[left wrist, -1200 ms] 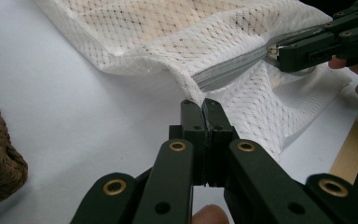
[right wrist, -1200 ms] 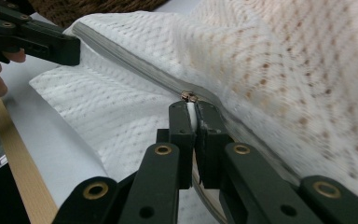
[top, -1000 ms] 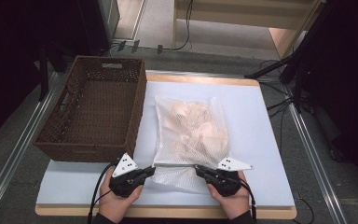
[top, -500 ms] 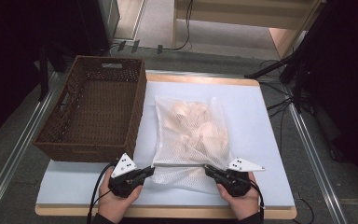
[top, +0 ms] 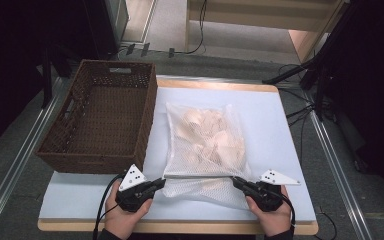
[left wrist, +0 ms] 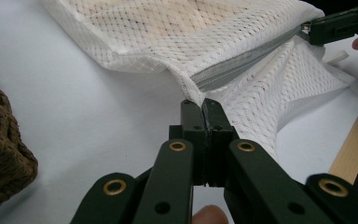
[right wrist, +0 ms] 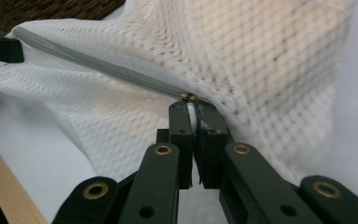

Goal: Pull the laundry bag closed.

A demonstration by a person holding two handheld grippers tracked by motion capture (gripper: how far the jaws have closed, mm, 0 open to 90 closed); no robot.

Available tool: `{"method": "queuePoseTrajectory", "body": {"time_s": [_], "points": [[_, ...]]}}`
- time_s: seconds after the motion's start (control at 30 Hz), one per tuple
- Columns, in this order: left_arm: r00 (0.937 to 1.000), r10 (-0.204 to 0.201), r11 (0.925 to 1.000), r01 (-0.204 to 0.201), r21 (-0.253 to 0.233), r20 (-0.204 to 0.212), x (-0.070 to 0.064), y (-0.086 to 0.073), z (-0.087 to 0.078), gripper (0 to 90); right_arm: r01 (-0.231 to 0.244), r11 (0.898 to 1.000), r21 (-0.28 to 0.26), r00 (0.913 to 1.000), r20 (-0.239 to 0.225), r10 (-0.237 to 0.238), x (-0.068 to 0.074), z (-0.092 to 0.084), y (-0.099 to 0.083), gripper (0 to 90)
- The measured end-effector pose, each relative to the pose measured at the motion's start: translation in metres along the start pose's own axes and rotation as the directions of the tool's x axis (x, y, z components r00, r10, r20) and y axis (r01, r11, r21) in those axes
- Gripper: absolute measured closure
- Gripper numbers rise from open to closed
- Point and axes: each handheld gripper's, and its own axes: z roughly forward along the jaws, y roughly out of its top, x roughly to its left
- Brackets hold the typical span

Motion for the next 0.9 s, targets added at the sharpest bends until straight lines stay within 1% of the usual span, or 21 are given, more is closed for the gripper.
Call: {"method": "queuePoseTrajectory", "body": {"time_s": [0.07, 0.2, 0.4, 0.43, 0.53, 0.63, 0.7, 0.9], "points": [[1.0000, 0.000, 1.0000, 0.000, 0.001, -0.006, 0.000, 0.000, -0.001, 90.0, -0.009, 1.000, -0.002, 0.9999, 0.008, 0.009, -0.003, -0.003, -0.001, 87.1], [1.0000, 0.001, 1.0000, -0.001, 0.002, -0.002, 0.000, 0.000, -0.001, 90.0, -0.025, 1.000, -0.005, 0.9994, 0.024, 0.025, -0.012, -0.011, -0.004, 87.1], [1.0000, 0.002, 1.0000, -0.002, 0.000, 0.000, -0.001, 0.000, -0.001, 90.0, -0.026, 1.000, -0.004, 0.9986, 0.045, 0.026, -0.020, -0.018, -0.006, 87.2], [1.0000, 0.005, 1.0000, -0.005, 0.000, 0.002, -0.001, 0.000, -0.001, 90.0, -0.031, 0.999, -0.007, 0.9984, 0.046, 0.031, -0.021, -0.019, -0.007, 87.2], [1.0000, 0.008, 1.0000, -0.008, 0.002, 0.000, -0.002, 0.000, 0.000, 90.0, -0.027, 1.000, -0.004, 0.9985, 0.047, 0.027, -0.022, -0.022, -0.007, 87.2], [1.0000, 0.003, 1.0000, -0.003, 0.004, 0.002, -0.002, 0.000, 0.000, 90.0, -0.011, 1.000, 0.005, 0.9986, 0.052, 0.011, -0.023, -0.023, -0.008, 87.2], [1.0000, 0.004, 1.0000, -0.004, 0.003, 0.004, -0.003, 0.000, 0.000, 90.0, -0.012, 1.000, 0.007, 0.9989, 0.045, 0.011, -0.024, -0.024, -0.008, 87.2], [1.0000, 0.006, 1.0000, -0.006, 0.000, -0.004, -0.003, 0.001, -0.002, 90.0, -0.008, 1.000, 0.012, 0.9990, 0.045, 0.007, -0.024, -0.026, -0.007, 87.3]]}}
